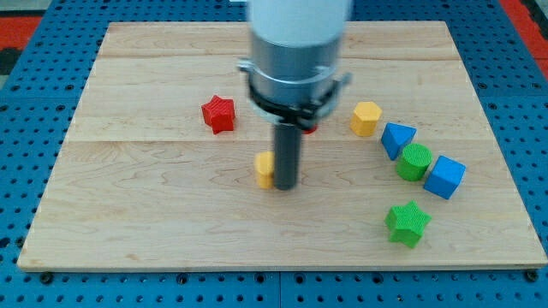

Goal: Place the yellow heart left to the red star

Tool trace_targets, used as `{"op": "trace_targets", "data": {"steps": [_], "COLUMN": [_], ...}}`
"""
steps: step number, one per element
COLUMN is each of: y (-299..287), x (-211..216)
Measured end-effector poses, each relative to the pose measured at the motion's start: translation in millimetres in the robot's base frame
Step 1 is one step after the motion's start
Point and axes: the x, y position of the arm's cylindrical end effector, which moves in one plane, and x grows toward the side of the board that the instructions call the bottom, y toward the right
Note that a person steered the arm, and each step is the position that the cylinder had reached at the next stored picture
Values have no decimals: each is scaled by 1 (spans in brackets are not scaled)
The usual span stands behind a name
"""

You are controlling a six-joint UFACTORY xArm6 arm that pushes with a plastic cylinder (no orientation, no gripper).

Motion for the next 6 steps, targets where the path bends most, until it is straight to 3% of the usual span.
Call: {"op": "trace_targets", "data": {"steps": [1, 2, 3, 4, 5, 6], "y": [-56, -3, -78, -116, -124, -71], "x": [-16, -14, -17, -52, -25, -23]}}
